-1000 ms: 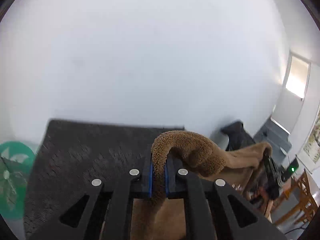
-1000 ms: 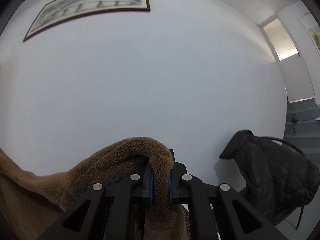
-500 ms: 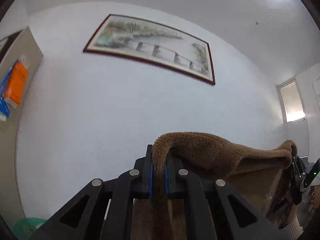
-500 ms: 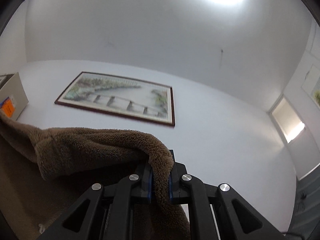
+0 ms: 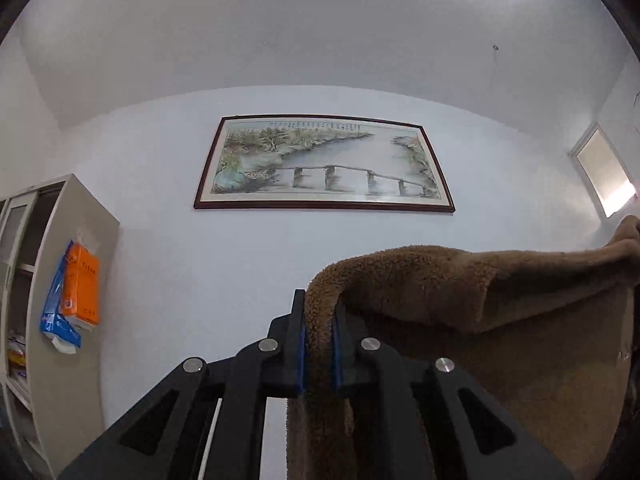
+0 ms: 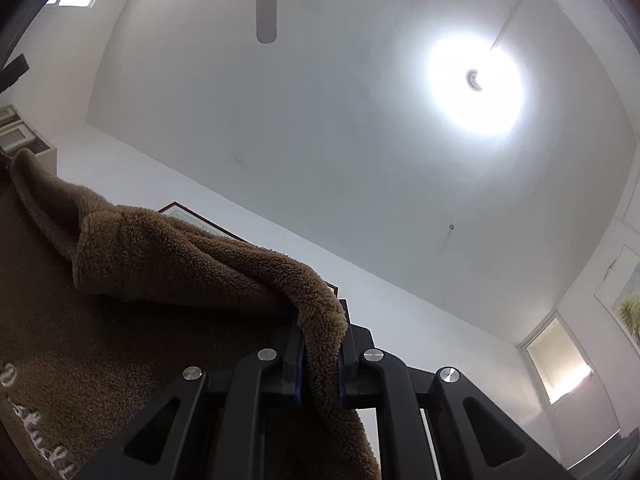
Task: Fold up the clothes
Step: 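Lift the blanket up with both tools, spreading it between them, then lower the brown fleece sweatshirt onto the table with both tools and open them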
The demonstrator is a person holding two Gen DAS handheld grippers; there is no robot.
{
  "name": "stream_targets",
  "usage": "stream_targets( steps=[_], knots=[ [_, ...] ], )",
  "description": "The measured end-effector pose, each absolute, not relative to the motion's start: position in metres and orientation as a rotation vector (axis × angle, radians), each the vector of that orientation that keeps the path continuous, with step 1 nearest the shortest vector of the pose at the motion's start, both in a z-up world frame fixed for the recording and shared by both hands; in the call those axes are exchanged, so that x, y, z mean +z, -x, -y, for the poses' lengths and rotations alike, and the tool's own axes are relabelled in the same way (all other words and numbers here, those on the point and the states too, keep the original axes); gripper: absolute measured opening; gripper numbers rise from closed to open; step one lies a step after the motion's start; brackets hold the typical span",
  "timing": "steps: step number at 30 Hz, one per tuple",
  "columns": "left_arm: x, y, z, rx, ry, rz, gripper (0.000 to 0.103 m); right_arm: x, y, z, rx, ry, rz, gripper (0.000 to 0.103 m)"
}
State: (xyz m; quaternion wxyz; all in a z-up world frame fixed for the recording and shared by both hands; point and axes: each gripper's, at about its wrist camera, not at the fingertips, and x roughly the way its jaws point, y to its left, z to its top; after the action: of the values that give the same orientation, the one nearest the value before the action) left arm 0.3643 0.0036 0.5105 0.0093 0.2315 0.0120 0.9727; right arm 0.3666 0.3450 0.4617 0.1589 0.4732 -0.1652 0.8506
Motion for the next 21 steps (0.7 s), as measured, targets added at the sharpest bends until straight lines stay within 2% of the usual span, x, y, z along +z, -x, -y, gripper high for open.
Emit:
stream_targets(
  steps=[5,9,14,16,21],
  knots=[
    [0.485,-0.328,-0.002,3.073,-0.511,-0.032,0.014,0.448,-0.354,-0.329,2.417,-1.282,0.552,0.01],
    [0.464,-0.294,-0.015,3.128,-0.411,-0.121,0.015,0.426,-0.317,-0.32,2.47,-1.134,0.593,0.01],
    [0.438,-0.204,-0.012,3.126,-0.095,-0.081,0.015,0.395,-0.24,-0.314,2.574,-0.885,0.641,0.01],
    [0.416,-0.157,-0.01,3.125,0.061,-0.045,0.015,0.379,-0.197,-0.316,2.629,-0.757,0.658,0.01],
    [0.339,-0.031,-0.024,3.119,0.464,-0.086,0.015,0.32,-0.083,-0.33,2.759,-0.381,0.696,0.01]
  ],
)
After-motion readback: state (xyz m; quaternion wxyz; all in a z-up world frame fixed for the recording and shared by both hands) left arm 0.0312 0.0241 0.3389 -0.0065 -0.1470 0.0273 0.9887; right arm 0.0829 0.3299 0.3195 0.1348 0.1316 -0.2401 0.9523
